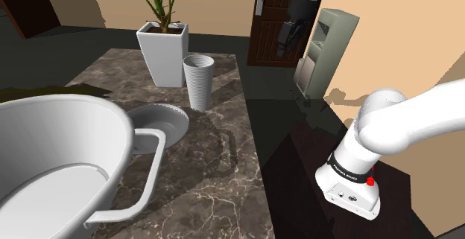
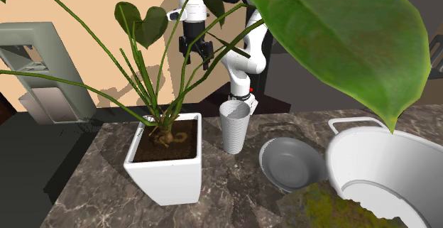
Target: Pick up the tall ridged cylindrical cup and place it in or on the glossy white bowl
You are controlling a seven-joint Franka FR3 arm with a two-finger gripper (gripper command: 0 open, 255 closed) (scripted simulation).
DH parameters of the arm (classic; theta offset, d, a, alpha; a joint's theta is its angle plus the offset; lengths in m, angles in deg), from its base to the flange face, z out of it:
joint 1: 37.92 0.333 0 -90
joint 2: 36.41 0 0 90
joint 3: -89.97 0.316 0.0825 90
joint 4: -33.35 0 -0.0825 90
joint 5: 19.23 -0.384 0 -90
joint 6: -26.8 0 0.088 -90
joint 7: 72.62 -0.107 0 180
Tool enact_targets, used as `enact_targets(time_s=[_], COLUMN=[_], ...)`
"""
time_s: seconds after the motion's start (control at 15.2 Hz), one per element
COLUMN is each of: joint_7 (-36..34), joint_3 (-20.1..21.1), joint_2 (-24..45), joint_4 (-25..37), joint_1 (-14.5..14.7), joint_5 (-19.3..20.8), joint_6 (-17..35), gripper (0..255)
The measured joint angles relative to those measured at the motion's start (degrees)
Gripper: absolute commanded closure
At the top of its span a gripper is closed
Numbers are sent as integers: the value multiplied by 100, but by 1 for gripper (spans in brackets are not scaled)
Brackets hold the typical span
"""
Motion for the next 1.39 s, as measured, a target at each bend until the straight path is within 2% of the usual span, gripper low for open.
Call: enact_targets(time_s=[0.26,0.73,1.39], joint_7=[-172,-684,-1428], joint_3=[190,736,1422], joint_2=[309,1500,3467], joint_4=[193,1173,3108], joint_1=[118,432,781], joint_5=[-146,-499,-648], joint_6=[55,83,-110], gripper=[0,0,0])
